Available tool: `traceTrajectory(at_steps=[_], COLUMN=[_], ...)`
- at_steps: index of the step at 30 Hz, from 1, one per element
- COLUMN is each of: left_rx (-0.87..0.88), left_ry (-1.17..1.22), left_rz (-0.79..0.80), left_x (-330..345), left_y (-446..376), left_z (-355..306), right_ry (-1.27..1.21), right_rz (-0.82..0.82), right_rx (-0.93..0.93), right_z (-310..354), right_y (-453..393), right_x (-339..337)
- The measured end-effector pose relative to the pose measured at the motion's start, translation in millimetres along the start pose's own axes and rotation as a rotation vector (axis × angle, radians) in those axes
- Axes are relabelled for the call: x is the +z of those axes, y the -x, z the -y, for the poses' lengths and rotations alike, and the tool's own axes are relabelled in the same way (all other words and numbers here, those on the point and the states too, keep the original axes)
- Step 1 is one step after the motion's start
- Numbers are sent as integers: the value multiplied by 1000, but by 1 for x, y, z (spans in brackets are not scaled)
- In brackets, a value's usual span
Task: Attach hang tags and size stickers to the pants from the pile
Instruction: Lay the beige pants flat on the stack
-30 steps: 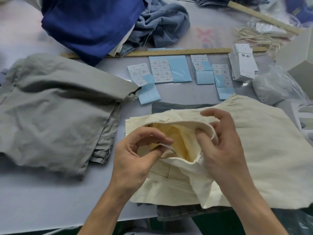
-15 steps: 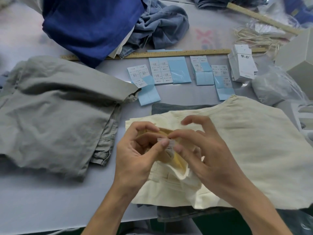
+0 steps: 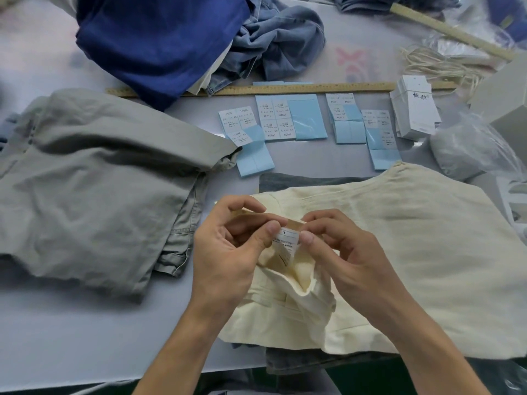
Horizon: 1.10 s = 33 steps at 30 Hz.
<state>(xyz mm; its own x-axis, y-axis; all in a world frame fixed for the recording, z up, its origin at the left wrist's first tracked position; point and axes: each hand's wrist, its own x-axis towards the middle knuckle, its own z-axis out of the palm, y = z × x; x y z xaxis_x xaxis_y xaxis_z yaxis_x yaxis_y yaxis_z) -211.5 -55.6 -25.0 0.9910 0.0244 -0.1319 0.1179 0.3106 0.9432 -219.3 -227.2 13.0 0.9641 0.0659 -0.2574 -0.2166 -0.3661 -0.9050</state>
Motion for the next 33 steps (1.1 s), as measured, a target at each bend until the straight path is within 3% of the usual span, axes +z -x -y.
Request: traceTrajectory(at_steps=[5, 8, 10, 12, 14, 15, 17, 21, 25, 27, 29, 33], left_rx=[58, 50, -42, -153, -261, -296, -309, -295, -232, -147, -77, 62], left_ry=[-41, -118, -169, -222, -272, -283, -280, -336, -369, -469, -575, -751], left_rz=[2, -8, -104, -190, -155, -117, -86, -80, -109, -181, -308, -447], left_x=[-2, -15, -30, -48, -62, -66, -70, -80, -87, -86, -80, -52], left_y=[1, 8, 15, 19, 21, 22, 25, 31, 26, 23, 20, 2], left_z=[4, 13, 23, 34, 46, 50, 58, 71, 76, 78, 76, 62], right_ry=[6, -68, -55, 197, 658, 840, 950, 749, 813, 963, 1056, 1057], right_rz=[45, 246, 364, 413, 432, 399, 351, 192, -248, -276, -203, -167], right_rx=[-50, -77, -62, -130, -313, -409, -421, -504, -448, -326, -223, -215], right_z=[1, -3, -10, -22, -40, -50, -57, -58, -59, -65, -78, -87], right_y=[2, 6, 9, 13, 20, 25, 33, 39, 30, 27, 26, 22], right_x=[1, -3, -3, 6, 25, 35, 45, 41, 8, -3, -3, -6])
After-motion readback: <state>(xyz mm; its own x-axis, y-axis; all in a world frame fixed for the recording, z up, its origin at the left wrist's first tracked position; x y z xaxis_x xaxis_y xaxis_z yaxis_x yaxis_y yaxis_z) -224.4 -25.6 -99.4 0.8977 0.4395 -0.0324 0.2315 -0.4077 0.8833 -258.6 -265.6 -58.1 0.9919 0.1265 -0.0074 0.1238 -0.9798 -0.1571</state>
